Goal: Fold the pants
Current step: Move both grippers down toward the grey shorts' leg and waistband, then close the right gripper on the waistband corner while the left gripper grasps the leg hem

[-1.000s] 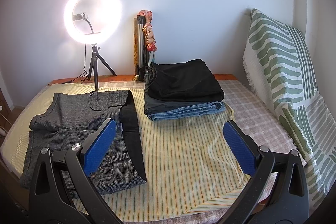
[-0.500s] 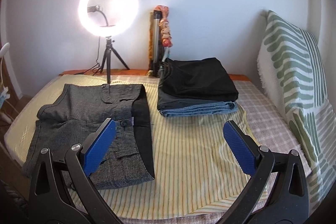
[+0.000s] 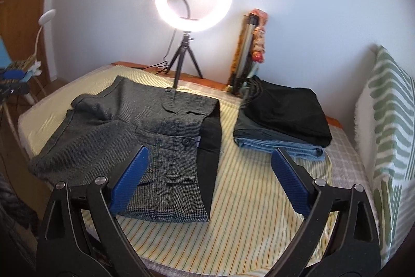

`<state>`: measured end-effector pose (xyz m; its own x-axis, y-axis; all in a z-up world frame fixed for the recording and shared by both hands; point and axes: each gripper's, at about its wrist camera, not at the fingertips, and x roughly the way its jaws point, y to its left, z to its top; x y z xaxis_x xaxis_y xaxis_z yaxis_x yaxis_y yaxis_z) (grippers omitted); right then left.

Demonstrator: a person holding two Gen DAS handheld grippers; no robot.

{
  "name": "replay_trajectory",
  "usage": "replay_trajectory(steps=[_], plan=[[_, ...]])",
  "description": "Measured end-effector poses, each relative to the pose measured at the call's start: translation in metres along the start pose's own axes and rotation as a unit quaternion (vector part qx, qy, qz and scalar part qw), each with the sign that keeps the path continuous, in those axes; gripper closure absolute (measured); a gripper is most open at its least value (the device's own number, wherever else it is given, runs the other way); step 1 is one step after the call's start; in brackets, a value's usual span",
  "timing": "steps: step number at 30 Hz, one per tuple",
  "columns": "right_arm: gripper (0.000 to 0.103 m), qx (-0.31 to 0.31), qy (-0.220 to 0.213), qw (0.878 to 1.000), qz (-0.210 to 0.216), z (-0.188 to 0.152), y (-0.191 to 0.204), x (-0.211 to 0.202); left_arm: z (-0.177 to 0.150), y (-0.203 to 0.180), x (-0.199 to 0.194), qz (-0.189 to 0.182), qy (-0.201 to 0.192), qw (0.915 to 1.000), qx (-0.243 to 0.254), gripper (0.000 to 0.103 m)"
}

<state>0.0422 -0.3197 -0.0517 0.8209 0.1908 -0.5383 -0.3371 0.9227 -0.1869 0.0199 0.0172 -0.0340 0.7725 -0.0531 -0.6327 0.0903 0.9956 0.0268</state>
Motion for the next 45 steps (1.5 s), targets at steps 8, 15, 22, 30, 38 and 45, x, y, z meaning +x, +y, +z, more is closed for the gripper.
replay_trajectory(steps=[8,15,22,30,38,45], plan=[[0.025,-0.112,0.056,0.989,0.085,-0.027,0.043,0.025,-0.02,0.005,0.015,-0.017,0.052,0.9982,0.025,0.032],[0.031,-0.209,0.099,0.967,0.108,-0.055,0.082,0.046,-0.039,0.022,0.037,-0.026,0.101,0.9946,0.006,0.051],[0.034,-0.249,0.114,0.957,0.1,-0.072,0.088,0.064,-0.06,0.026,0.045,-0.024,0.121,0.9922,0.019,0.054],[0.05,-0.274,0.119,0.95,0.094,-0.082,0.092,0.081,-0.078,0.005,0.054,-0.043,0.144,0.9875,0.048,0.059],[0.088,-0.238,0.117,0.956,0.122,-0.075,0.086,0.086,-0.078,-0.009,0.053,-0.063,0.142,0.9847,0.08,0.056],[0.091,-0.174,0.074,0.975,0.115,-0.056,0.072,0.088,-0.084,-0.04,0.045,-0.08,0.124,0.9791,0.14,0.035]])
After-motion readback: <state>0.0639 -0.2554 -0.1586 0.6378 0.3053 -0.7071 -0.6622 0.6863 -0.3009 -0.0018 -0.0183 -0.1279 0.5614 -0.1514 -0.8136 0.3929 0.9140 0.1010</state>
